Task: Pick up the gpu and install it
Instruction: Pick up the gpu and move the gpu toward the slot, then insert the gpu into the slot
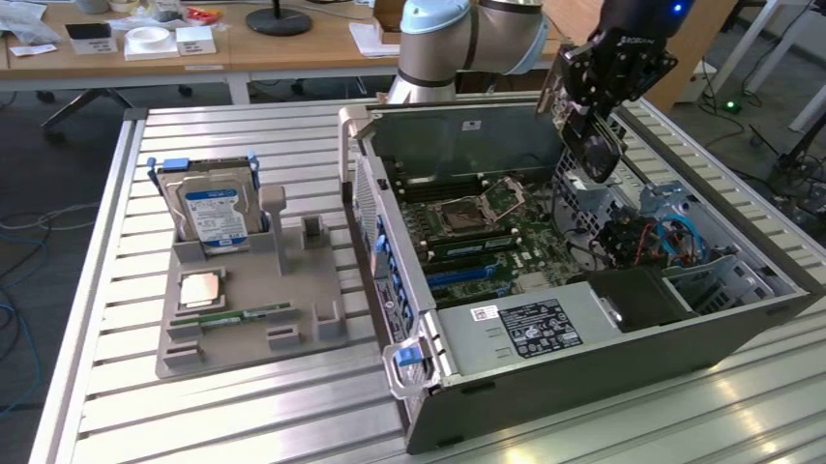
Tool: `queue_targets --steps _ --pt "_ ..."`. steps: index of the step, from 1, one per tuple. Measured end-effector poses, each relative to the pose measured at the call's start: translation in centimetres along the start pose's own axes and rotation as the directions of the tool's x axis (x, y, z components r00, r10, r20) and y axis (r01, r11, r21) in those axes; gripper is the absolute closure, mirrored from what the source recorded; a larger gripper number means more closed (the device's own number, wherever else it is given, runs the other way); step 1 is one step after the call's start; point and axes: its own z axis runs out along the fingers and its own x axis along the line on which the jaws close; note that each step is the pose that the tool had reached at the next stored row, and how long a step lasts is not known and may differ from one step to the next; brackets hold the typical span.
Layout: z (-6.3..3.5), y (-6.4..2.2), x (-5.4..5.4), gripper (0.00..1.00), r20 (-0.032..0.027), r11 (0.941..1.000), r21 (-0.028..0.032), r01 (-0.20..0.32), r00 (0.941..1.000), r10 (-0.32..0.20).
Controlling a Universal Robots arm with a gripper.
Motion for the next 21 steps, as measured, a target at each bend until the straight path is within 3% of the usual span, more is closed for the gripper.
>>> queue_targets --steps 17,21 --pt "0.03 0.02 -0.18 0.73 -0.0002 1.0 -0.0003 0.004 1.0 -0.004" --pt "0.05 0.02 -0.18 0.73 -0.0032 0.9985 -0.0014 0.055 0.9985 -0.055"
